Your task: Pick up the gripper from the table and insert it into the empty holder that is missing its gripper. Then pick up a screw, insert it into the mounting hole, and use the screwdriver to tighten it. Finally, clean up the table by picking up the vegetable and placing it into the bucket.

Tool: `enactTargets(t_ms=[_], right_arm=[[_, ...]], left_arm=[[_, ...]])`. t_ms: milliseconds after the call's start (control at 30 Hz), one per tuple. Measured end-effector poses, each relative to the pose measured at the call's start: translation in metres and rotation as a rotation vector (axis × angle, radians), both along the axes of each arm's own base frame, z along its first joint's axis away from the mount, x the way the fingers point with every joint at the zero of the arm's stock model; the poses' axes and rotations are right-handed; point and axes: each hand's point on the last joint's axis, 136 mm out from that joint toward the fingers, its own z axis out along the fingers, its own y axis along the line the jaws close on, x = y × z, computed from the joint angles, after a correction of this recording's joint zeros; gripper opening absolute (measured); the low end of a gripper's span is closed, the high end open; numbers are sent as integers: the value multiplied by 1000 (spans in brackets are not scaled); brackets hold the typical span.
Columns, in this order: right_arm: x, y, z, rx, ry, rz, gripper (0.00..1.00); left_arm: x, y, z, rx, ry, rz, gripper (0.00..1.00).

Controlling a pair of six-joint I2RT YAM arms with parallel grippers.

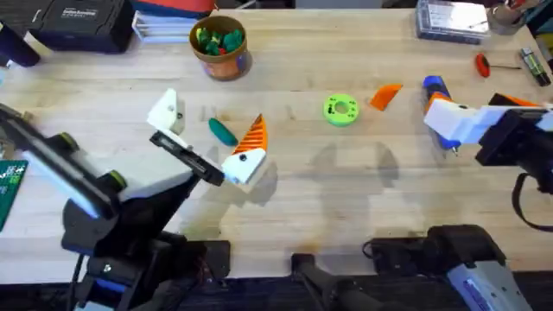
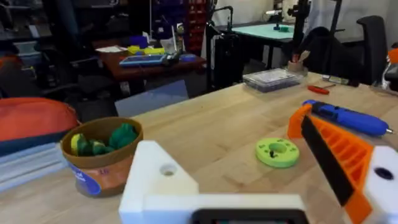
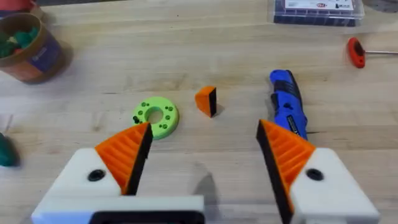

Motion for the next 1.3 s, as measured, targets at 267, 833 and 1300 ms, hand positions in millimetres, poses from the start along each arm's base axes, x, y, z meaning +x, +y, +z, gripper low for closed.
enactTargets(t_ms=[267, 833, 1300], right_arm=[[0, 0, 0, 0, 0, 0, 994], [0, 0, 0, 1, 0, 0, 992], [0, 0, 0, 4, 0, -2, 994]], left_arm=[[2, 2, -20, 20, 72, -13, 985], [-38, -34, -50, 52, 214, -351, 985], [-48, -40, -51, 54, 220, -417, 985]])
